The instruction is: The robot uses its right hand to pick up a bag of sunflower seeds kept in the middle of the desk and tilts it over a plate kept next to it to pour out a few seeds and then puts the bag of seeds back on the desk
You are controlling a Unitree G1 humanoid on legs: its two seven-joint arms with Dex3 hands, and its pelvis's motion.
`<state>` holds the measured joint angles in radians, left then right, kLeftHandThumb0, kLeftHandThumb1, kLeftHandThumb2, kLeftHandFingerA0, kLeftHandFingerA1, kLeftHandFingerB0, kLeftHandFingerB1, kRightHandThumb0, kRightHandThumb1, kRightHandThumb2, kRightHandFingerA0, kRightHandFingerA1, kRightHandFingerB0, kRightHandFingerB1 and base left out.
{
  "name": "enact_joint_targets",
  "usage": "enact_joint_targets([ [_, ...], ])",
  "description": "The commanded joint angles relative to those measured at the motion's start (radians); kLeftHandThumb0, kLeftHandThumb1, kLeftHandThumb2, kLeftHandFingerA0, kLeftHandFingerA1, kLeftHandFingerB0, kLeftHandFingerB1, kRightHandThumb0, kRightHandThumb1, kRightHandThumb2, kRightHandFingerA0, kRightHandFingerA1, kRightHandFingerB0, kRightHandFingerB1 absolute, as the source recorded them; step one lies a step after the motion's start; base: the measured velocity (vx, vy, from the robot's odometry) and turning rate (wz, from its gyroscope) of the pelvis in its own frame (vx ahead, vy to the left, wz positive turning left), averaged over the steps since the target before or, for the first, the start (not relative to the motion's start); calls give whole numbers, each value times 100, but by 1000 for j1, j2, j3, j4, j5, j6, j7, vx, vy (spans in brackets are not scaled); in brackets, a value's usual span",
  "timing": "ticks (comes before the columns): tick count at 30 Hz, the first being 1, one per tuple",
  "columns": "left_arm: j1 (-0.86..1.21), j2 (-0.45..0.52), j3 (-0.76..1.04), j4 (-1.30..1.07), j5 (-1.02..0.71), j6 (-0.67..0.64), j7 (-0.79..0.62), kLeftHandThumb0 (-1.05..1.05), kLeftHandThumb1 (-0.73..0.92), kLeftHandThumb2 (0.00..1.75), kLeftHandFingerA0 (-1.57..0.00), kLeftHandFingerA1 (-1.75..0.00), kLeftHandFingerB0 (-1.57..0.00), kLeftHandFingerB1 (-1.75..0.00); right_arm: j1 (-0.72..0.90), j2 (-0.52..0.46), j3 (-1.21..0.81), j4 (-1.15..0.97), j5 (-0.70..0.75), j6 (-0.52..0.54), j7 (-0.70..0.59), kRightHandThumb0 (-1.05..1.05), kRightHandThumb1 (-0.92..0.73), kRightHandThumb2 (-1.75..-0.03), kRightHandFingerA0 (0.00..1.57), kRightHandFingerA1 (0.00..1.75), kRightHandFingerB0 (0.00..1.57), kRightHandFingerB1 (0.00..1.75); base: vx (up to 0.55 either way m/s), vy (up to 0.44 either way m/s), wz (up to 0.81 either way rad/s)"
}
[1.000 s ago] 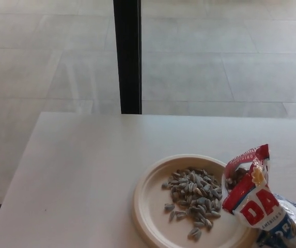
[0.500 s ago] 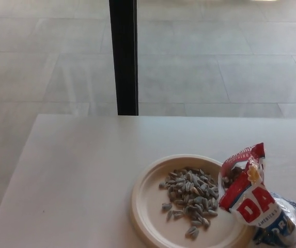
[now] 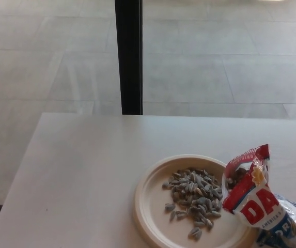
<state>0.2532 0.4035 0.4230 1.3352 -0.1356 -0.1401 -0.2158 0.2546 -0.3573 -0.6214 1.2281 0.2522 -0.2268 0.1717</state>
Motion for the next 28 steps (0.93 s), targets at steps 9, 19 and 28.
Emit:
enact_joint_targets([
  [9, 17, 29, -45, -5, 21, -1, 13, -71, 68, 60, -54, -53, -43, -36, 26, -57, 141, 32, -72, -104, 38, -65, -41, -77, 13, 72, 3, 56, 0, 0, 0],
  [19, 27, 20, 4, -7, -12, -11, -35, -74, 51, 91, -44, -61, -26, -46, 35, -74, 225, 21, -83, -116, 49, -71, -56, -56, 7, 90, 0, 49, 0, 0, 0],
  [28, 24, 25, 2, -6, -8, -10, -39, -76, 53, 91, -50, -62, -35, -49, 44, -67, 221, 11, -74, -140, 46, -72, -44, -83, 14, 72, 0, 48, 0, 0, 0],
])
